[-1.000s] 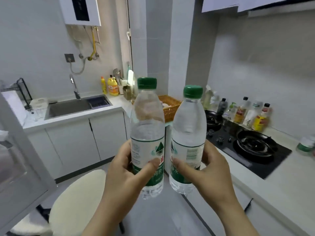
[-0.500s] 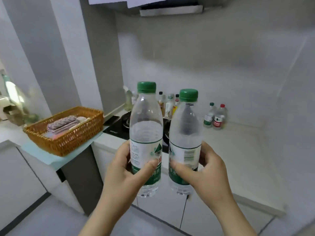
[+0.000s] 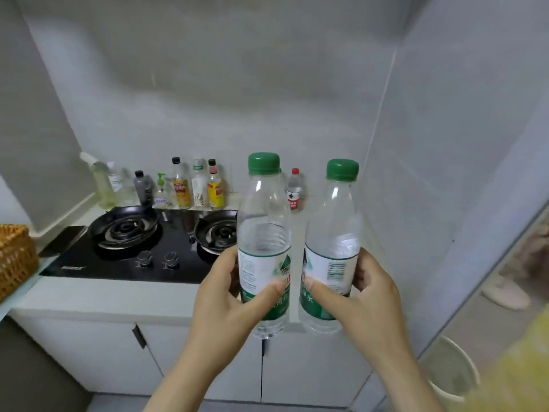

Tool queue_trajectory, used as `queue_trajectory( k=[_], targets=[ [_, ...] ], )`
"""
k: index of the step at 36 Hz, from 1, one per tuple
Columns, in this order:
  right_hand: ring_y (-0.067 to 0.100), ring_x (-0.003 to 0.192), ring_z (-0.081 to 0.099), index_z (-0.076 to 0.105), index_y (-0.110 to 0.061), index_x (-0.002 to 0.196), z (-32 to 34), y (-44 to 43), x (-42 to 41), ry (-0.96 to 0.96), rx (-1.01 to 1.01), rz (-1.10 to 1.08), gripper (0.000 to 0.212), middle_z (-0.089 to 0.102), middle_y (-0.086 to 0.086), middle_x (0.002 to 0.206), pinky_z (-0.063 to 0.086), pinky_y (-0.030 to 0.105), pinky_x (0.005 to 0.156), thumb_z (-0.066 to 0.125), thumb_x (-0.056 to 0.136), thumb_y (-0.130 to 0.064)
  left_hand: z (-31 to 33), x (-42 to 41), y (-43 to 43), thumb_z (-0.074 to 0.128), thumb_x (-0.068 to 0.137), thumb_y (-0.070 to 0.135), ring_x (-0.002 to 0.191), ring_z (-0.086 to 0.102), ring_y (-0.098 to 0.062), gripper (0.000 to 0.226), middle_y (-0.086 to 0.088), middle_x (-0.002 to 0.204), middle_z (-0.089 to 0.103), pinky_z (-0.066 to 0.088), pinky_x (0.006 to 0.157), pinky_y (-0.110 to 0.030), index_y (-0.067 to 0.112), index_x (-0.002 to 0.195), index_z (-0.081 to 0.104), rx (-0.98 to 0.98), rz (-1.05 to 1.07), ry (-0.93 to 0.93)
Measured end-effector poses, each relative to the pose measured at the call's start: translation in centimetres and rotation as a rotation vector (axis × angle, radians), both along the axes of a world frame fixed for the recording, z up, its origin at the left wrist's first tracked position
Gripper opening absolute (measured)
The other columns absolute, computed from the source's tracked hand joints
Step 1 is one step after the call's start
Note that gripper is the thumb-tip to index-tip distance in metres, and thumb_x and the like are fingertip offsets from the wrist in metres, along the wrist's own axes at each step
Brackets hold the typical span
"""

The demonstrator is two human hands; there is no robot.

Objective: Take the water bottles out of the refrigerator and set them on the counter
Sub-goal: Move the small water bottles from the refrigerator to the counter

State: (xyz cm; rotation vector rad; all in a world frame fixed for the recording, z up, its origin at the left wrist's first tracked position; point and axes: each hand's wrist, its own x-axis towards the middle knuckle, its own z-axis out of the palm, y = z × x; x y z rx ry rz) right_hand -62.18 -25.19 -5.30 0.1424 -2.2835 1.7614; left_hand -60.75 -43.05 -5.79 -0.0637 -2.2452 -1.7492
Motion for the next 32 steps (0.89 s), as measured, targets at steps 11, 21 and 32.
queue_trajectory(
  k=[11, 21, 32],
  targets=[
    [0.002, 0.082, 0.069, 0.065, -0.03, 0.094, -0.9, 6.9, -10.2, -0.015, 0.028, -0.051, 0.037, 0.073, -0.015, 0.089, 0.057, 0.025, 0.071, 0.084, 0.064, -0.018, -0.2, -10.4, 6.8, 0.08, 0.073, 0.012, 0.088, 0.069, -0.003, 0.042, 0.013, 0.096, 0.073, 0.058, 0.078, -0.025, 0.026, 0.109, 0.062, -0.016, -0.034, -0.011],
    [0.005, 0.08, 0.07, 0.065, -0.03, 0.092, -2.3, 10.0, -17.6, -0.065, 0.025, -0.072, 0.038, 0.073, -0.014, 0.087, 0.06, 0.037, 0.074, 0.085, 0.063, -0.017, -1.2, -17.7, 9.7, 0.081, 0.073, 0.015, 0.077, 0.067, 0.001, 0.04, 0.012, 0.092, 0.073, 0.052, 0.059, -0.014, 0.027, 0.106, 0.062, -0.019, -0.032, -0.05],
    [0.003, 0.079, 0.07, 0.065, -0.03, 0.091, -3.0, 9.1, -27.5, -0.107, 0.009, -0.122, 0.037, 0.074, -0.017, 0.086, 0.06, 0.036, 0.075, 0.085, 0.063, -0.015, -2.3, -28.7, 8.8, 0.081, 0.072, 0.014, 0.088, 0.069, -0.003, 0.041, 0.014, 0.095, 0.073, 0.054, 0.075, -0.016, 0.026, 0.107, 0.063, -0.013, -0.092, -0.063]
  ],
)
